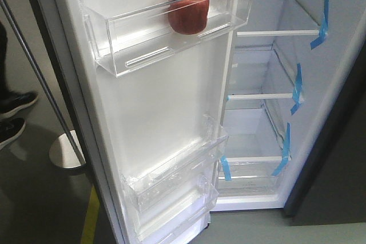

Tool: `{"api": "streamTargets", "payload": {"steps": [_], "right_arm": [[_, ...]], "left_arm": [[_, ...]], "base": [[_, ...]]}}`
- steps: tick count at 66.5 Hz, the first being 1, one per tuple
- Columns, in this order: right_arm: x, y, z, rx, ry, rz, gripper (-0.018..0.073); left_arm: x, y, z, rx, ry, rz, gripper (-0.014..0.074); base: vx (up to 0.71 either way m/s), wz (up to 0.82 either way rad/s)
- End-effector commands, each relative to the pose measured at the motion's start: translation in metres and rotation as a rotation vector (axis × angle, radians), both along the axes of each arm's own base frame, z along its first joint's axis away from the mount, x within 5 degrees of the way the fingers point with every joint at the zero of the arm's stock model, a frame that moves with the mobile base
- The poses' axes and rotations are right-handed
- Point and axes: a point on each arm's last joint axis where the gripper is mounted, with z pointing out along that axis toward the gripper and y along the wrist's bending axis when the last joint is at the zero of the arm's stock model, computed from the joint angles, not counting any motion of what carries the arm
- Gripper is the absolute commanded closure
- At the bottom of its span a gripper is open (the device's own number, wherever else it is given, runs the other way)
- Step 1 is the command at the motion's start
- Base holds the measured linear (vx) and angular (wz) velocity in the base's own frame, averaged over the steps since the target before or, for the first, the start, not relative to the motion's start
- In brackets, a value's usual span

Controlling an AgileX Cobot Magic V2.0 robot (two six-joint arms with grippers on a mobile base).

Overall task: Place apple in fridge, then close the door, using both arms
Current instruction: 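Withdraw the open right gripper from the door bin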

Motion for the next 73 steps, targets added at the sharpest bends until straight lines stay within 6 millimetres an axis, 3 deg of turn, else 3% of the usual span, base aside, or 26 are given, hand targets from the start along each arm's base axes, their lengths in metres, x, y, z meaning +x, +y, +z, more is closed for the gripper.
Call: {"api": "streamTargets", "payload": {"steps": [1, 12, 19, 25, 37, 45, 62, 73], "right_arm": [[0.002, 0.000, 0.011, -0.010, -0.078, 0.002, 0.0013], [0.002, 0.000, 0.011, -0.010, -0.078, 0.002, 0.0013], [0.002, 0.000, 0.011, -0.010, -0.078, 0.002, 0.0013], [0.002, 0.000, 0.011, -0.010, -0.078, 0.002, 0.0013], [0.002, 0.000, 0.011, -0.010, -0.078, 0.002, 0.0013], [0.002, 0.000, 0.011, -0.010, -0.078, 0.002, 0.0013], [0.002, 0.000, 0.011, -0.010, -0.078, 0.002, 0.0013], [0.002, 0.000, 0.011, -0.010, -0.078, 0.002, 0.0013]], "left_arm": [[-0.012, 0.000, 0.058, 0.043, -0.241, 0.000, 0.0602], [-0.005, 0.001, 0.122, 0.095, -0.174, 0.016, 0.0602], [0.008, 0.001, 0.146, 0.092, -0.138, 0.015, 0.0602], [0.018, 0.001, 0.156, 0.092, -0.155, 0.013, 0.0602], [0.030, 0.000, 0.157, 0.099, -0.158, 0.010, 0.0576], [0.035, 0.000, 0.165, 0.090, -0.156, 0.009, 0.0465], [0.055, -0.001, 0.177, 0.077, -0.183, 0.004, 0.0069], [0.094, -0.002, 0.181, 0.073, -0.199, -0.004, 0.0039]], "base": [[0.00, 0.00], [0.00, 0.00], [0.00, 0.00], [0.00, 0.00], [0.00, 0.00], [0.00, 0.00], [0.00, 0.00], [0.00, 0.00]]}}
